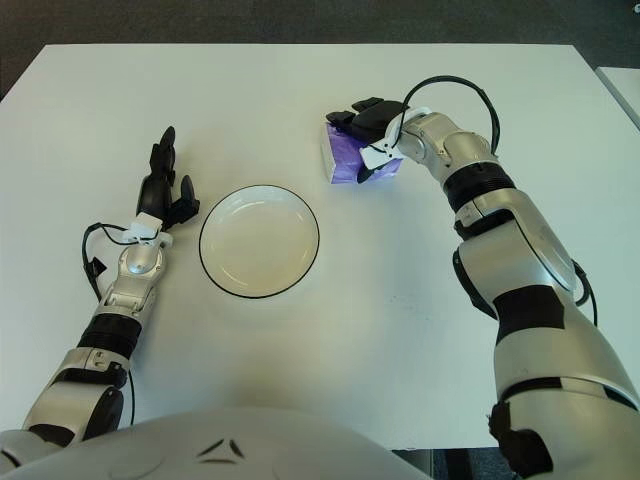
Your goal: Put the tissue paper into the plate.
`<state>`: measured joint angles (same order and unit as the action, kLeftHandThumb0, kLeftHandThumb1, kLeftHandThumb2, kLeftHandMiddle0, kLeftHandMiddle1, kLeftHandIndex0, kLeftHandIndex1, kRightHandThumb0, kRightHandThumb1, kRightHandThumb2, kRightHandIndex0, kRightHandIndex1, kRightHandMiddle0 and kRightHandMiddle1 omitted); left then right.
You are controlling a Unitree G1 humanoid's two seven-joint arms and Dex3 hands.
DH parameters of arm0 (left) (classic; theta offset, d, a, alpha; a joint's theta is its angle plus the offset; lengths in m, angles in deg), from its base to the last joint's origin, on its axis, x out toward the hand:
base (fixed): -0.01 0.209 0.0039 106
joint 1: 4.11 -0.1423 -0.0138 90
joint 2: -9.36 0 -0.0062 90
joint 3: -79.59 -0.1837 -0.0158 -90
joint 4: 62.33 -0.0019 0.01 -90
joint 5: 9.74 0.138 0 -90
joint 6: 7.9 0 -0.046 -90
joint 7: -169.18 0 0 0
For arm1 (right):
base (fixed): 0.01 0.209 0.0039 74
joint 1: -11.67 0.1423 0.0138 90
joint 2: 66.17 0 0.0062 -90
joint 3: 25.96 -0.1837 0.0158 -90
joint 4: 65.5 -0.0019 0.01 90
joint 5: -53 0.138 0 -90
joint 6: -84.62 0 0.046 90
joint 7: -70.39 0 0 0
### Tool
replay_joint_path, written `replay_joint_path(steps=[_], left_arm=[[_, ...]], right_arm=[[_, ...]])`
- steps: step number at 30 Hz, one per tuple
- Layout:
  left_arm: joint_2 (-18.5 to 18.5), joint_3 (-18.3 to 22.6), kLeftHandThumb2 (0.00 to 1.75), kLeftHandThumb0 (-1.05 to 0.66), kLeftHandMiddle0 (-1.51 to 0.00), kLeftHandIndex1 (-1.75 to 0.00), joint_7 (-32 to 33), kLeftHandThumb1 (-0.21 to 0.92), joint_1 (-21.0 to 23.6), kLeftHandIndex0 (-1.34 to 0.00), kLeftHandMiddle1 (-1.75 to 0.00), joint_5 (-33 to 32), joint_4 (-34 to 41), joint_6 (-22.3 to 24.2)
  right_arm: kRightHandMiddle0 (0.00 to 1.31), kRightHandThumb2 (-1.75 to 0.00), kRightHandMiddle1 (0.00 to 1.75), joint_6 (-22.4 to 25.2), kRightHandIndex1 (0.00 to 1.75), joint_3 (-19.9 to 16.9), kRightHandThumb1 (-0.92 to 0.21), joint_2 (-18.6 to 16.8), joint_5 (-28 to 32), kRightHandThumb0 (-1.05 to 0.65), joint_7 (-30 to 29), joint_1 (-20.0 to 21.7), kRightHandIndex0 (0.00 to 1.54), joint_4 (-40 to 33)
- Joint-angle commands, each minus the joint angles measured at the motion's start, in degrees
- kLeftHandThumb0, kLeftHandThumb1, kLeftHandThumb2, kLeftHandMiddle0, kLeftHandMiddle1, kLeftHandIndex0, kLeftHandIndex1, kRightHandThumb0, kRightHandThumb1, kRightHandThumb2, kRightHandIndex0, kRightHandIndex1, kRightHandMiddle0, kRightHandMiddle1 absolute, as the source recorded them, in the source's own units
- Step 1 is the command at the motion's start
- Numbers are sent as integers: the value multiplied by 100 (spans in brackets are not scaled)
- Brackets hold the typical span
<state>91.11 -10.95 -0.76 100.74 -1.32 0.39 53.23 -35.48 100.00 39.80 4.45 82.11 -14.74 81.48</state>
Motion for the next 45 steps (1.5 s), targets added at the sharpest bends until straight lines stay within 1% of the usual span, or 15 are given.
replay_joint_path(steps=[1,5,8,9,10,11,12,13,16,19,21,27,29,33,45], left_arm=[[-334,-222,93,-86,-11,-32,97,92,-991,0,-1,154,-875,-60],[-337,-221,93,-86,-11,-33,110,92,-990,0,-1,155,-880,-63],[-340,-220,93,-87,-11,-33,121,92,-984,0,-1,157,-896,-69],[-338,-219,93,-87,-11,-33,119,92,-980,0,-1,156,-906,-76],[-337,-220,92,-87,-11,-33,119,92,-976,0,-1,156,-913,-79],[-336,-220,92,-87,-11,-33,116,92,-973,0,0,153,-923,-91],[-335,-219,92,-87,-10,-33,114,92,-970,0,0,151,-931,-99],[-336,-218,92,-88,-10,-33,112,92,-967,0,0,149,-937,-109],[-340,-215,92,-88,-10,-33,112,92,-962,0,0,143,-949,-125],[-347,-207,92,-88,-10,-33,124,92,-951,0,0,139,-980,-154],[-350,-204,91,-87,-10,-33,128,92,-940,0,0,135,-1008,-166],[-356,-197,91,-88,-10,-33,95,92,-909,0,0,96,-1061,-191],[-357,-199,91,-88,-10,-33,104,92,-899,0,0,104,-1071,-186],[-361,-197,91,-87,-10,-33,110,92,-889,0,0,104,-1091,-179],[-378,-192,91,-87,-10,-31,117,92,-836,0,0,94,-1177,-188]], right_arm=[[0,-1,0,13,0,106,-87,-96,-10,-105,257,-212,0,157],[3,-2,2,147,1,59,-87,-116,33,-103,257,-253,2,101],[1,-1,46,264,10,45,-86,-143,20,-93,166,-293,17,43],[1,-1,67,290,23,52,-85,-164,1,-89,94,-298,21,43],[1,-3,97,306,56,57,-83,-178,-12,-85,45,-301,22,44],[1,-4,109,318,69,50,-82,-230,-10,-83,-117,-314,22,148],[4,-6,129,328,103,46,-80,-267,-7,-78,-236,-323,24,227],[7,-19,143,326,126,42,-72,-308,-8,-75,-440,-353,25,381],[16,-60,163,301,159,30,-48,-364,7,-67,-794,-397,34,607],[27,-75,171,246,169,-74,-38,-382,122,-61,-1049,-459,43,574],[45,-84,174,198,174,-141,-32,-394,200,-54,-1266,-532,57,584],[66,-87,175,96,175,-158,-31,-361,242,-45,-1586,-649,79,539],[67,-88,175,88,175,-139,-32,-341,195,-44,-1751,-685,82,499],[64,-124,174,91,175,-114,-29,-324,126,-48,-2037,-746,88,448],[63,-134,175,108,175,-8,-29,-262,-172,-48,-3220,-956,108,220]])
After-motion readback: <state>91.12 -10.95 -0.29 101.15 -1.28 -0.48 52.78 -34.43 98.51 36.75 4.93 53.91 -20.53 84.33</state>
